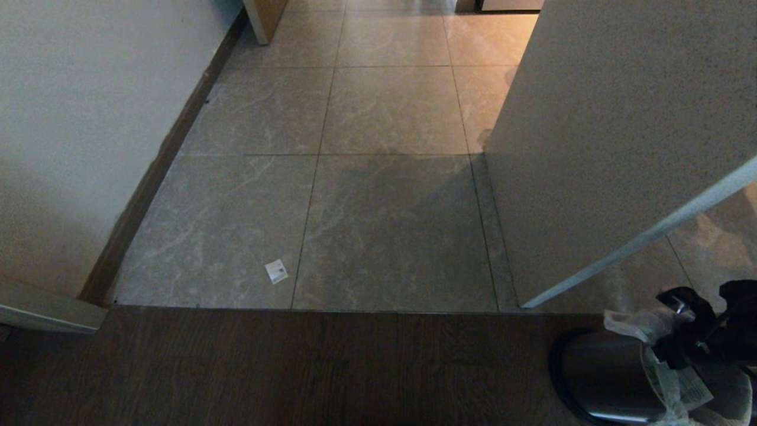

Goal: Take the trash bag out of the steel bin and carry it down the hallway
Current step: Pick up the trash bag

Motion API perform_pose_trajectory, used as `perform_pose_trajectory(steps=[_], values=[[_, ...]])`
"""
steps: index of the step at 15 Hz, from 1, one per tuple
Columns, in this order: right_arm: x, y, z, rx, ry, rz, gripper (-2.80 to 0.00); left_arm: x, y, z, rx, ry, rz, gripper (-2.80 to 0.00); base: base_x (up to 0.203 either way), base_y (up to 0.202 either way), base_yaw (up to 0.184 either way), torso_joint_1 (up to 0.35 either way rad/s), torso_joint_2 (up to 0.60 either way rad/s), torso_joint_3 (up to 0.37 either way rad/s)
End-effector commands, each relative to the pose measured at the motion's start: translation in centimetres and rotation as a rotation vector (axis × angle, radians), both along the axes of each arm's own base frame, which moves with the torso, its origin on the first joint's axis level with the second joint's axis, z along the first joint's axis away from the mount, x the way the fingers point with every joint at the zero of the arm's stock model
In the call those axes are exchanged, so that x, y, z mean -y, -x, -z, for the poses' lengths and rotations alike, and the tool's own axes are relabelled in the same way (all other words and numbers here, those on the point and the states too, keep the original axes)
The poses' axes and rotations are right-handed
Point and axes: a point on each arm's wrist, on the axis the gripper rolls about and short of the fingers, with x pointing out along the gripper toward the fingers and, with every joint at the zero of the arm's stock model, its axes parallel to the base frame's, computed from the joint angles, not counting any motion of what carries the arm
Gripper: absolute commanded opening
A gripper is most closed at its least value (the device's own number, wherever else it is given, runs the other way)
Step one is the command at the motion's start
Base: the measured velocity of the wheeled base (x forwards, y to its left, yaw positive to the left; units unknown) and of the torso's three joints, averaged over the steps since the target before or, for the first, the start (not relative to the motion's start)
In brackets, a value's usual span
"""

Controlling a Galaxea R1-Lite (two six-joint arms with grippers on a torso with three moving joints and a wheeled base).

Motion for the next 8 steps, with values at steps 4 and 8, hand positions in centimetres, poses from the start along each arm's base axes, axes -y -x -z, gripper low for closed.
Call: perform_pose_trajectory(steps=[4,8], values=[[-0.6,-0.9,0.4,0.033,-0.024,0.004,-2.8,0.0,0.0,0.0,0.0,0.0,0.0,-2.8,0.0,0.0,0.0,0.0,0.0,0.0],[-0.8,-0.2,-1.4,0.049,-0.01,0.014,-2.8,0.0,0.0,0.0,0.0,0.0,0.0,-2.8,0.0,0.0,0.0,0.0,0.0,0.0]])
